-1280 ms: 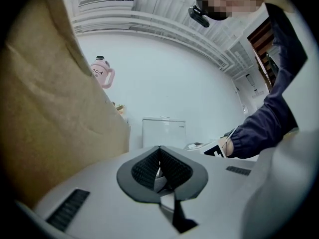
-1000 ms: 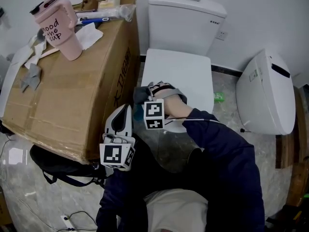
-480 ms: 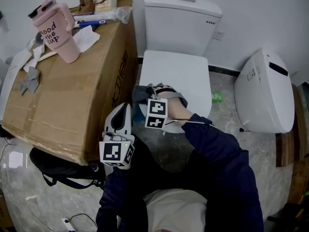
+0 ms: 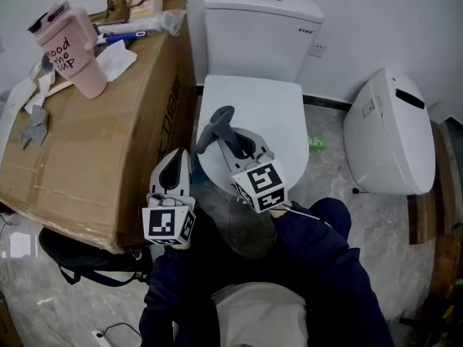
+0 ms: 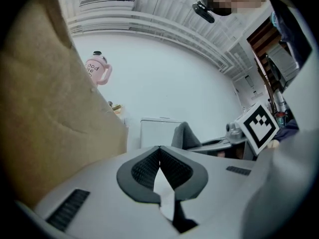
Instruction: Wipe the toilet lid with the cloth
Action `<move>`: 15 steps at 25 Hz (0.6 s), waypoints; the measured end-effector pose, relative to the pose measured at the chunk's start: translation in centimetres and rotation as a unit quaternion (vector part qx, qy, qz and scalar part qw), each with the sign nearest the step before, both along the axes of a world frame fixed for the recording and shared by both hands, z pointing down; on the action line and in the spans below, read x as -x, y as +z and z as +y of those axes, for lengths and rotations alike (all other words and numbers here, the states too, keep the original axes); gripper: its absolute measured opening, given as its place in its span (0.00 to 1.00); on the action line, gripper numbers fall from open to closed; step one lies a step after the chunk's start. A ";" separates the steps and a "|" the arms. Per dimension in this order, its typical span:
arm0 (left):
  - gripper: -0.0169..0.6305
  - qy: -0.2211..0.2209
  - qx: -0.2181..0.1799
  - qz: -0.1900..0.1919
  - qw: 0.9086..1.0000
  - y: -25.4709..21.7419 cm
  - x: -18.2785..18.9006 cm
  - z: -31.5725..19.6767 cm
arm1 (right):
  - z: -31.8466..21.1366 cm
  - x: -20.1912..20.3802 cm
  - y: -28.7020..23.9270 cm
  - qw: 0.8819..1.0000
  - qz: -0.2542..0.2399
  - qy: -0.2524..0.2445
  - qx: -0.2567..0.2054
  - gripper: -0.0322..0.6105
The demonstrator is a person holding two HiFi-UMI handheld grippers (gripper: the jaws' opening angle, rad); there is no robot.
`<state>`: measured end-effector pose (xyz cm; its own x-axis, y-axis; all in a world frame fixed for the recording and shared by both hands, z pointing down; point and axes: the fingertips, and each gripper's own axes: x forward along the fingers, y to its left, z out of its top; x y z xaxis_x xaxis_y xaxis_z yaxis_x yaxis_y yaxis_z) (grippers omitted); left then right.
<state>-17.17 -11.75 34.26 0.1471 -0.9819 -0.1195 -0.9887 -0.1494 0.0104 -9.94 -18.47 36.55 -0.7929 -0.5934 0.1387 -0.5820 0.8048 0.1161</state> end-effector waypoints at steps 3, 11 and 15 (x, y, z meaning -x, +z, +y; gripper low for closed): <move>0.05 0.000 -0.001 -0.005 1.000 -0.1 -0.4 -0.2 | 0.5 -1.8 -1.5 0.997 -0.070 0.025 0.009 0.16; 0.05 0.006 -0.001 -0.014 1.000 -0.2 -1.3 -0.6 | 0.6 -4.0 -1.5 0.992 -0.110 0.064 -0.011 0.15; 0.05 0.007 0.000 -0.012 1.000 -0.1 -1.6 -0.7 | 0.8 -3.9 -1.9 0.992 -0.109 0.063 -0.019 0.15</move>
<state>-15.60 -12.41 34.17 0.1627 -0.9799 -0.1151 -0.9867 -0.1623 -0.0130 -6.01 -17.63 34.67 -0.7203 -0.6917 -0.0519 -0.6928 0.7211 0.0044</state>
